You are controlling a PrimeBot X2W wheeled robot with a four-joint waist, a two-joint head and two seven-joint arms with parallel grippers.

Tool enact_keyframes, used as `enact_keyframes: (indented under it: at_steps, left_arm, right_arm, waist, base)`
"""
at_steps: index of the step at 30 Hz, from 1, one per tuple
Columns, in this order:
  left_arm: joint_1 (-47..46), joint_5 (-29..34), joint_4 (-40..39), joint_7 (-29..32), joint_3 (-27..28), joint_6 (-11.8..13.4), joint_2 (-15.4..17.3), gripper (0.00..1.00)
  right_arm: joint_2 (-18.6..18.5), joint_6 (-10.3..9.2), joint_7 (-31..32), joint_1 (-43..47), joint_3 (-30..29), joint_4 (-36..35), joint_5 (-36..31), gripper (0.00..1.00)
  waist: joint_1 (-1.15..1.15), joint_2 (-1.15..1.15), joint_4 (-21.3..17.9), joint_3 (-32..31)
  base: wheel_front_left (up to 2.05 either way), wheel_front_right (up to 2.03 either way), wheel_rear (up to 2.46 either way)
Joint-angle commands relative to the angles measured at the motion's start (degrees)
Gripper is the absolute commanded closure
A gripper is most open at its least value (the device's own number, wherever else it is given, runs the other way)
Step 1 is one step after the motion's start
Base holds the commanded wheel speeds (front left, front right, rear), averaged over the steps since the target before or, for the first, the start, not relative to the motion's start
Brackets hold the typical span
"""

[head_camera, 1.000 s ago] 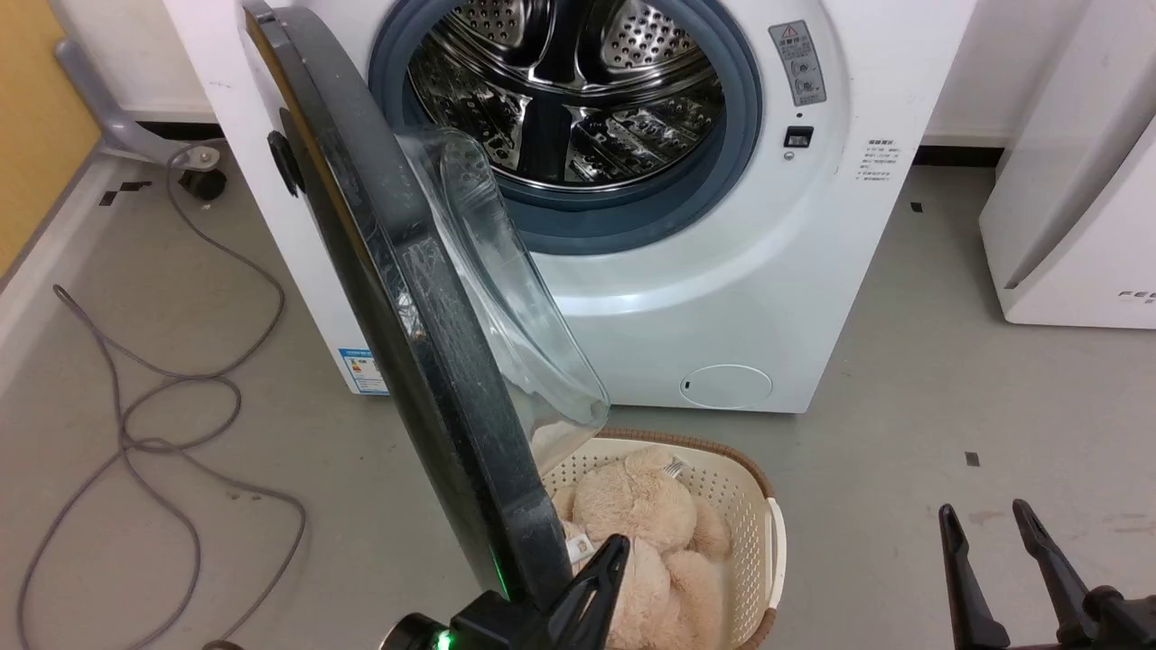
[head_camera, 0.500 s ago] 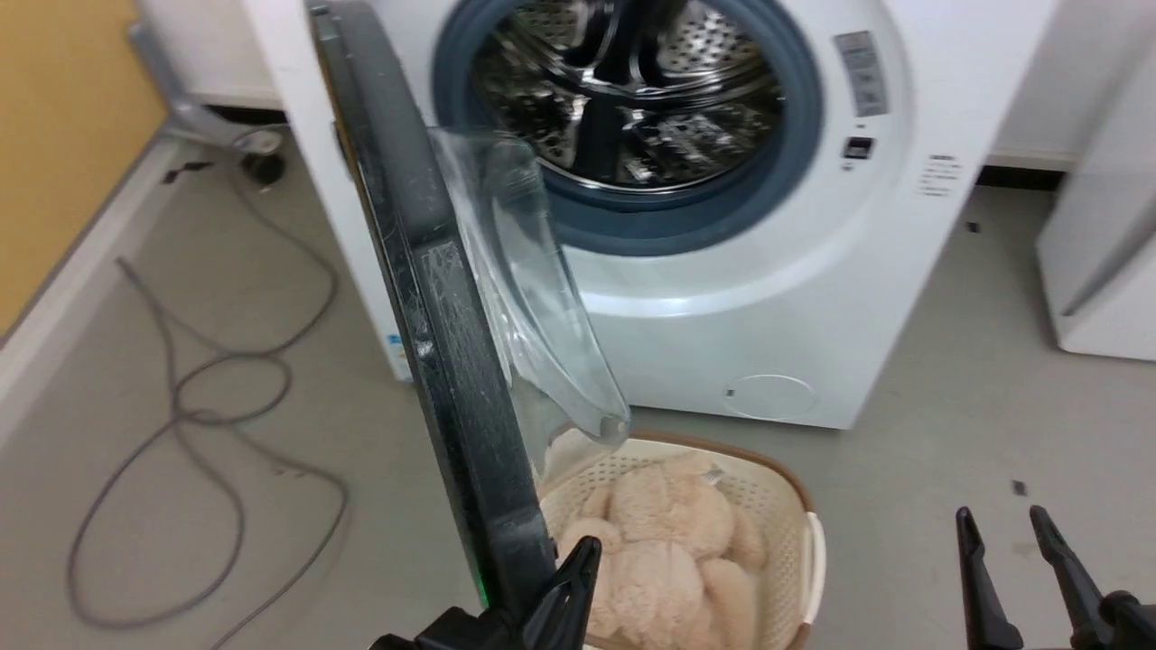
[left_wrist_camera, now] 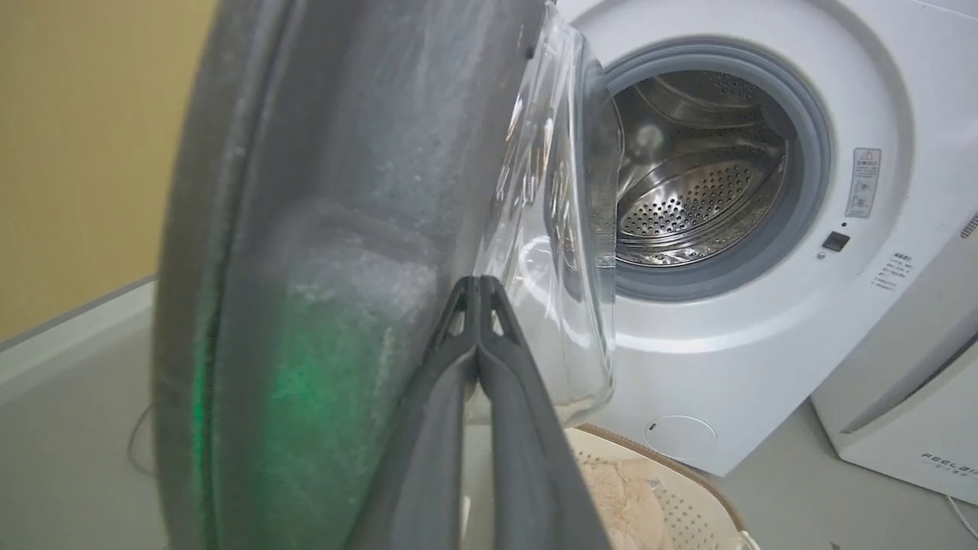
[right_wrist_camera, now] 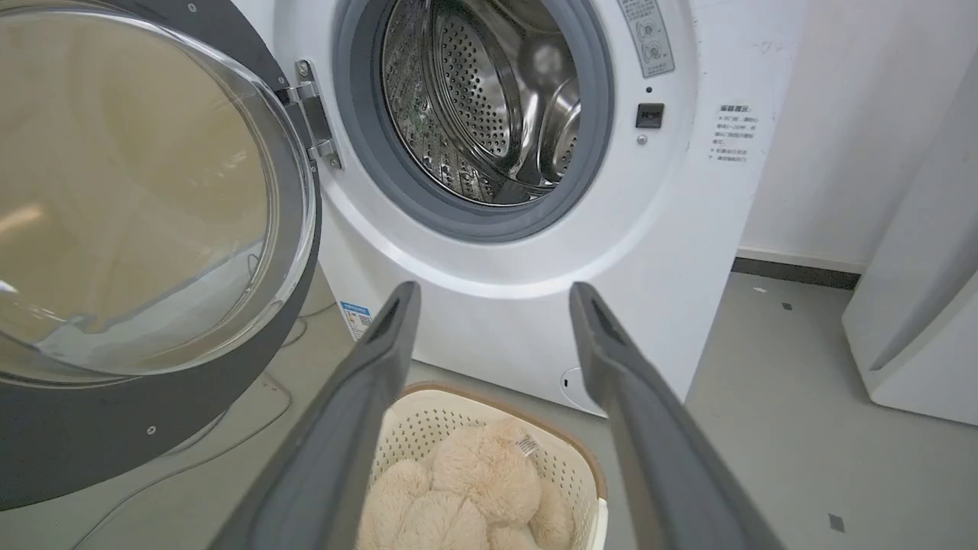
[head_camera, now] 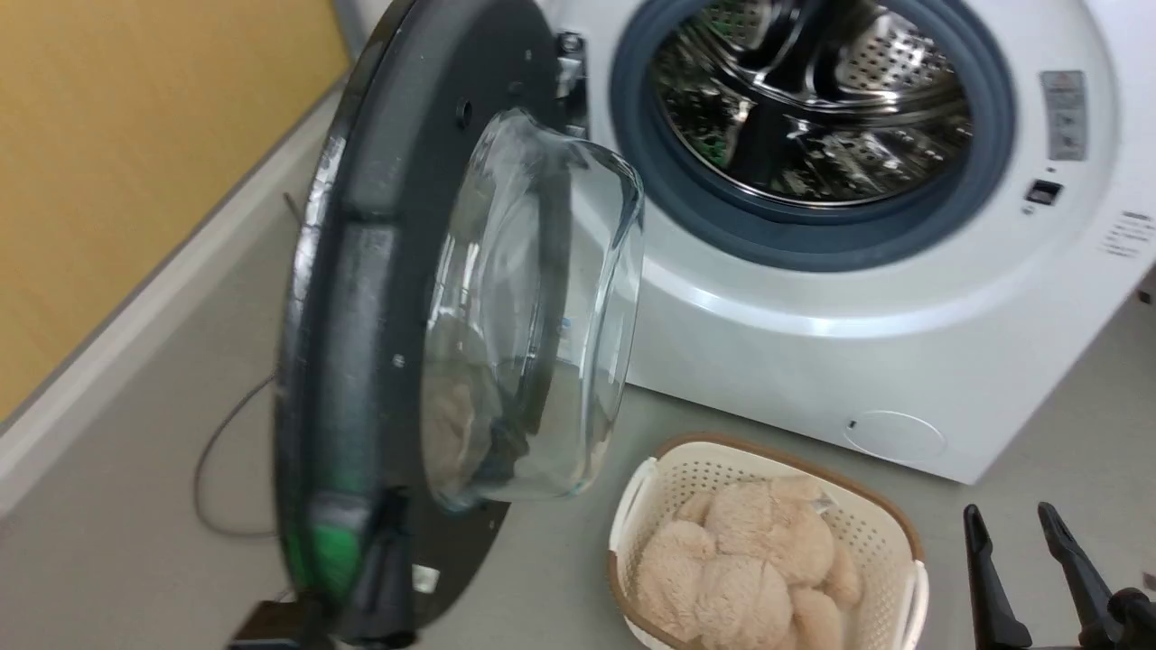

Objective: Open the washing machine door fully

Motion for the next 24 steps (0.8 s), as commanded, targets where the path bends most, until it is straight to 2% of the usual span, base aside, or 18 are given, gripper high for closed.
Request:
enact_keyframes:
  at_steps: [1, 10, 16, 24]
  left_arm:
    - [0.5, -0.3, 0.2, -0.6, 1.1, 0.3, 0.8, 1.00]
    - [-4.4, -4.4, 6.6, -4.2, 11.4, -0.4, 5.5, 1.00]
    - [-10.3, -7.5, 15.8, -6.6, 17.5, -2.6, 9.0, 1.00]
    - [-18.8, -10.1, 28.6, -8.3, 25.4, -4.7, 12.2, 1.00]
  right_arm:
    - [0.1, 0.03, 0.1, 0.1, 0.0, -0.3, -0.1, 0.00]
    - [0.1, 0.03, 0.8, -0.3, 0.4, -0.7, -0.3, 0.00]
    - [0.1, 0.03, 1.6, -0.5, 0.2, -1.0, -0.2, 0.00]
    - [0.1, 0.03, 2.0, -1.8, 0.5, -1.1, 0.0, 0.00]
  waist:
    - [0.00, 0.00, 0.9, -0.1]
    - [0.00, 0.00, -0.1, 0.2]
    - [0.00, 0.00, -1.9, 1.3]
    - [0.00, 0.00, -4.4, 3.5]
  base:
    - [0.00, 0.00, 0.00]
    - [0.00, 0.00, 0.00]
    - [0.00, 0.00, 0.00]
    - [0.00, 0.00, 0.00]
